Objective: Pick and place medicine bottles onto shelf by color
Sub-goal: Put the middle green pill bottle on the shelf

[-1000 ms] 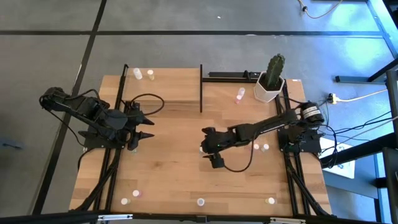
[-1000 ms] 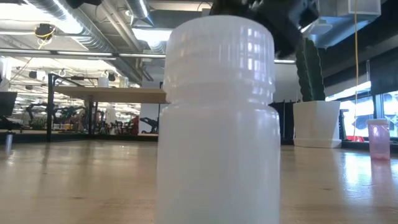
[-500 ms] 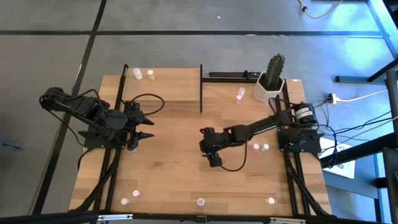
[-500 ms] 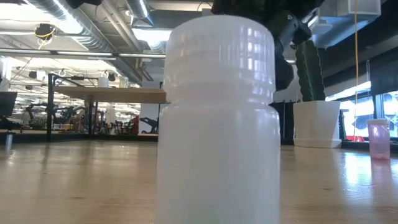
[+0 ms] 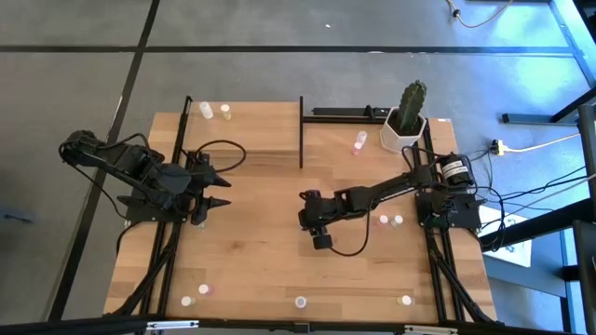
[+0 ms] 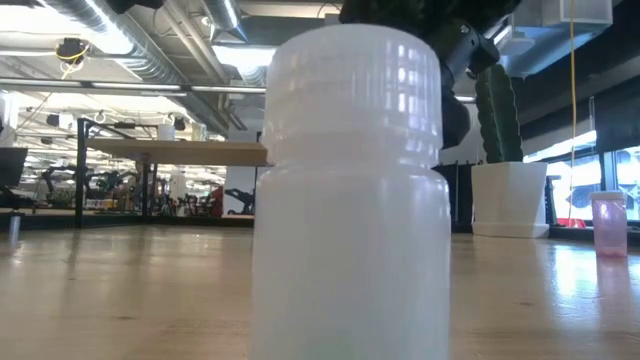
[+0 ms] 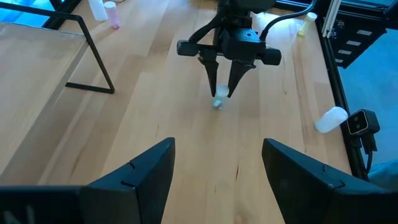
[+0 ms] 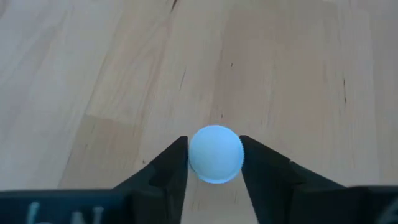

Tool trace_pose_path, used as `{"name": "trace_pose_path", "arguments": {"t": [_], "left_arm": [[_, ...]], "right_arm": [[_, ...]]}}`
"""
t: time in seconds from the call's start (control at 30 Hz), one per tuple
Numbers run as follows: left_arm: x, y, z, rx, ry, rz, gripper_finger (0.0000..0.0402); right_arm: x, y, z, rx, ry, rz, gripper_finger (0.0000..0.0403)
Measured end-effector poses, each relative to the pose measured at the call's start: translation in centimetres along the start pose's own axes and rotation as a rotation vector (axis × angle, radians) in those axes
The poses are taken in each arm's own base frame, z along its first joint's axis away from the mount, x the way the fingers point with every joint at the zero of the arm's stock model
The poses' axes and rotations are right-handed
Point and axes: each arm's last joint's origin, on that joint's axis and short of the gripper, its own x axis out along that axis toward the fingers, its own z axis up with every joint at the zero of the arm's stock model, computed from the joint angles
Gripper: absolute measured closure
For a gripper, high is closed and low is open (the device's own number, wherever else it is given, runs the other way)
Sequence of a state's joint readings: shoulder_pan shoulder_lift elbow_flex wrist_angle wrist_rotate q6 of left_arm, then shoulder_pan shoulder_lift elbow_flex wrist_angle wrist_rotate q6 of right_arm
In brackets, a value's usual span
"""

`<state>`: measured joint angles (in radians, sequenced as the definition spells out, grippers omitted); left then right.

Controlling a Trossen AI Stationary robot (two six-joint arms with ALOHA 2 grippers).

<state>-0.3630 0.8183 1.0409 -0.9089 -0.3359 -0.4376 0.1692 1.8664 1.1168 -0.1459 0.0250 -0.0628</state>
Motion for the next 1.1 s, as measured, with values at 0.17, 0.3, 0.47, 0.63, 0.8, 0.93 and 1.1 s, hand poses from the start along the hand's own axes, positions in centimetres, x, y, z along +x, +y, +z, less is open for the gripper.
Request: {"name": "trace_pose_path", "arguments": {"t": [0.17, 0.3, 0.47, 0.63, 0.8, 0.93, 1.1], "left_arm": [[0.0, 0.0, 0.0, 0.000, 0.000, 0.000, 0.0166], [0.0, 0.0, 0.0, 0.000, 0.000, 0.000, 0.0166], [0.0, 0.0, 0.0, 0.001, 0.000, 0.000, 0.0166], [0.0, 0.0, 0.0, 0.001, 0.000, 0.000, 0.0166], [0.0, 0.0, 0.0, 0.002, 0.000, 0.000, 0.0166], [0.0, 0.0, 0.0, 0.002, 0.000, 0.000, 0.0166], [0.0, 0.0, 0.0, 0.003, -0.006, 0.015, 0.0166]], "right_arm": [[0.0, 0.0, 0.0, 0.006, -0.001, 0.000, 0.0290], [0.0, -0.1, 0.1, 0.063, -0.008, -0.002, 0.0286], [-0.6, -0.7, 1.7, 0.149, -0.035, 0.005, 0.0285], [-2.5, -1.3, 4.9, 0.192, -0.042, -0.009, 0.0286], [-5.4, -3.1, 8.4, 0.270, -0.048, -0.042, 0.0283], [-7.8, -5.0, 10.6, 0.319, -0.080, -0.067, 0.0283], [-10.7, -7.9, 12.4, 0.365, -0.139, -0.113, 0.0283]]}}
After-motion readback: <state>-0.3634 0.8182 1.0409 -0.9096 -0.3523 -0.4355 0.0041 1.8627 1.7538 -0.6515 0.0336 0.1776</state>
